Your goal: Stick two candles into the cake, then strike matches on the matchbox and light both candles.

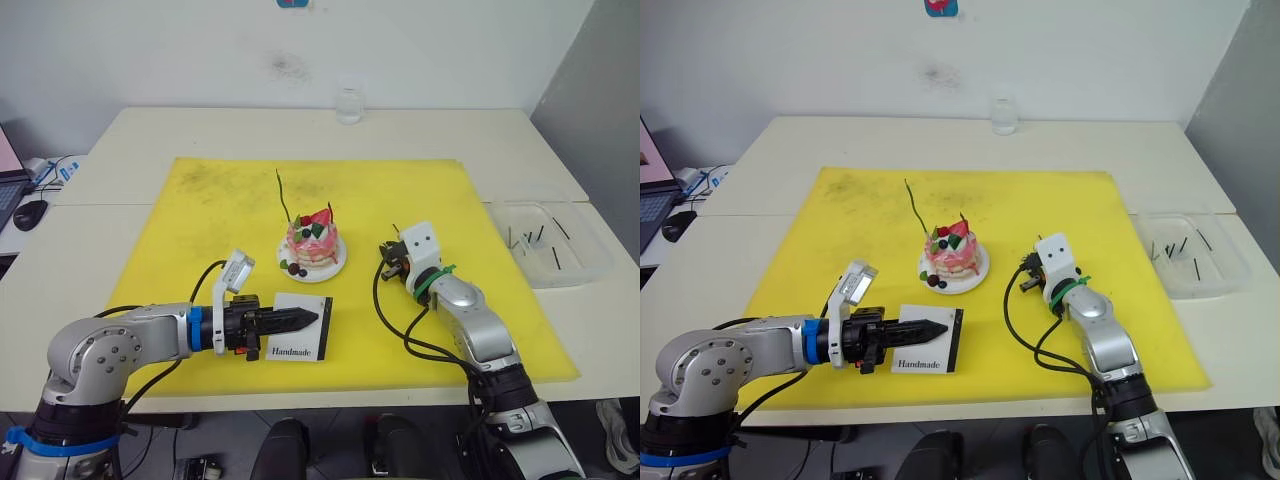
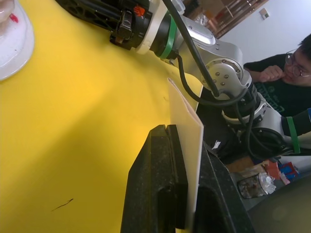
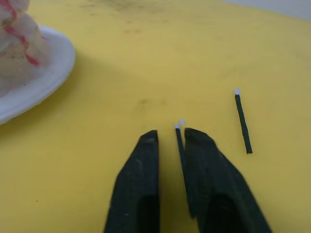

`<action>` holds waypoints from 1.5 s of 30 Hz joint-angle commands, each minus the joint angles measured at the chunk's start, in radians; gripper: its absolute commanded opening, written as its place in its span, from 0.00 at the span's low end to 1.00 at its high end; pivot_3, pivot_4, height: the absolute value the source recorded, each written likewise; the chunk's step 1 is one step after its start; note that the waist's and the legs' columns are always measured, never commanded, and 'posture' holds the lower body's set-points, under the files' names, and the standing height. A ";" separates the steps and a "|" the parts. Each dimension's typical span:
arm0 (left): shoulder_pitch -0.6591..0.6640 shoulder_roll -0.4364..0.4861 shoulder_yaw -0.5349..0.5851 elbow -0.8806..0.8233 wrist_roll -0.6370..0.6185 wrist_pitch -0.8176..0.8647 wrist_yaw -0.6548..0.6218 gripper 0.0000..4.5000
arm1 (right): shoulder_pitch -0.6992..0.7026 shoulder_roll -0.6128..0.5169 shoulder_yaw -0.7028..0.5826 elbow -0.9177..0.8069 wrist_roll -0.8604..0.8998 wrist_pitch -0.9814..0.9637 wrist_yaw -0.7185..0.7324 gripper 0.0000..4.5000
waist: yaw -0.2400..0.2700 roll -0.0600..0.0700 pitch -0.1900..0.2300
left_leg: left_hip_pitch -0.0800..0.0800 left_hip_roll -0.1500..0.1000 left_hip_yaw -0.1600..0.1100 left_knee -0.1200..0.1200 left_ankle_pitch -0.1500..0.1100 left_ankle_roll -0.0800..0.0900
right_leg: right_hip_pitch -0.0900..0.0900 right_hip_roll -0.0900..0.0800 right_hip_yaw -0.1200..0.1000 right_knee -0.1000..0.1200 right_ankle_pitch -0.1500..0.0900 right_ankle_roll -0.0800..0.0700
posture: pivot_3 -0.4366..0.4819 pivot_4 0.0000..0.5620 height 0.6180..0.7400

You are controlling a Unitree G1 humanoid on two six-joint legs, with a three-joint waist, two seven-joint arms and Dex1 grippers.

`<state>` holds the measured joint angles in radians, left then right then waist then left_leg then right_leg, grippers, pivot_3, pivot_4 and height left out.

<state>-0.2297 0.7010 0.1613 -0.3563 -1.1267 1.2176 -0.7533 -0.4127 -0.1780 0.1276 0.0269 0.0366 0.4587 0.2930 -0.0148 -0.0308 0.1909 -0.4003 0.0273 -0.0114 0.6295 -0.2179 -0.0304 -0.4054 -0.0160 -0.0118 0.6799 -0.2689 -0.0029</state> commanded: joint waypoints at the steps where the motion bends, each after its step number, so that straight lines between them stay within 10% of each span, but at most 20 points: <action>1: -0.003 -0.010 0.015 -0.030 -0.034 -0.010 0.009 0.00 | -0.002 0.010 -0.025 -0.002 0.002 0.025 -0.026 0.01 | 0.000 0.000 0.000 | 0.000 0.000 0.000 0.000 0.000 0.000 | 0.000 0.000 0.000 0.000 0.000 0.000 | 0.48 0.27 1.00; 13: -0.029 -0.025 0.014 0.000 -0.044 -0.015 0.052 0.00 | 0.030 -0.016 -0.029 -0.257 0.101 0.129 0.065 0.01 | -0.002 0.000 0.000 | -0.001 0.000 0.000 0.000 0.000 0.000 | 0.000 0.000 0.000 -0.001 0.000 0.000 | 0.48 0.27 1.00; 29: -0.141 -0.138 -0.051 0.044 0.057 -0.074 0.154 0.00 | 0.178 -0.361 -0.038 -0.815 0.351 0.306 0.360 0.01 | -0.001 0.000 0.000 | -0.001 0.000 -0.001 0.000 0.000 0.000 | 0.000 0.000 -0.001 -0.001 0.000 0.000 | 0.48 0.27 1.00; 45: -0.203 -0.161 -0.087 0.063 0.097 -0.062 0.151 0.00 | 0.024 -0.449 0.137 -0.729 0.206 0.261 0.350 0.01 | -0.006 -0.001 0.001 | -0.002 0.000 -0.001 0.000 0.000 0.000 | 0.000 0.001 -0.001 -0.003 0.000 0.001 | 0.48 0.27 1.00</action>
<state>-0.4168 0.5419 0.0731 -0.2732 -1.0305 1.1655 -0.5983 -0.3736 -0.6257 0.2644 -0.6906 0.2585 0.7443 0.6518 -0.0203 -0.0316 0.1915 -0.4018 0.0269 -0.0123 0.6293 -0.2180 -0.0304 -0.4053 -0.0152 -0.0127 0.6775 -0.2693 -0.0017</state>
